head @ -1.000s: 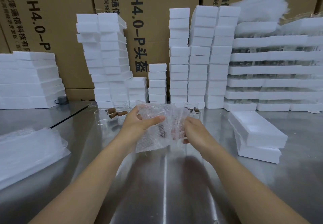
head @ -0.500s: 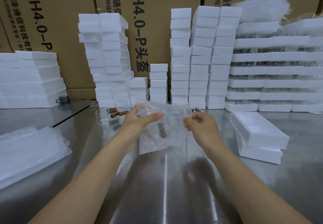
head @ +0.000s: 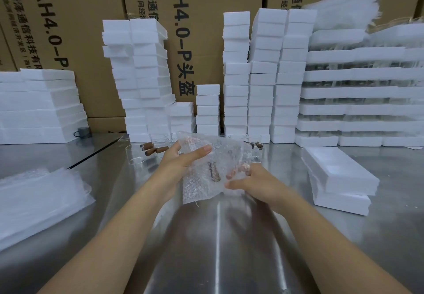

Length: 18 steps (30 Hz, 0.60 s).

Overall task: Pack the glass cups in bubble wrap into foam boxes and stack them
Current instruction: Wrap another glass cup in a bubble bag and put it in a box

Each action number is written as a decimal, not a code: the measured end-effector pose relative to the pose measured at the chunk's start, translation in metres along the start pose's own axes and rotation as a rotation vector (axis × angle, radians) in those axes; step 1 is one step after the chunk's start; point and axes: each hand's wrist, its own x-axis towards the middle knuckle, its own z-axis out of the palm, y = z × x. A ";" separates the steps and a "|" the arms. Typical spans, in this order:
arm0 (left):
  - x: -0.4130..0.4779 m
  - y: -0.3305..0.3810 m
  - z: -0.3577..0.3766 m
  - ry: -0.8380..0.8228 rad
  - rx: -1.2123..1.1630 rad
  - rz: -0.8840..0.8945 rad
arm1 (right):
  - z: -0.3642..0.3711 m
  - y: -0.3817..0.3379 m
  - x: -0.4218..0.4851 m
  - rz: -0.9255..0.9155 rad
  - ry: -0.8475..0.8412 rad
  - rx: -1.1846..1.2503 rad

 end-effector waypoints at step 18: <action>0.001 0.000 0.001 -0.071 0.152 0.023 | -0.010 0.004 0.008 -0.066 0.542 0.071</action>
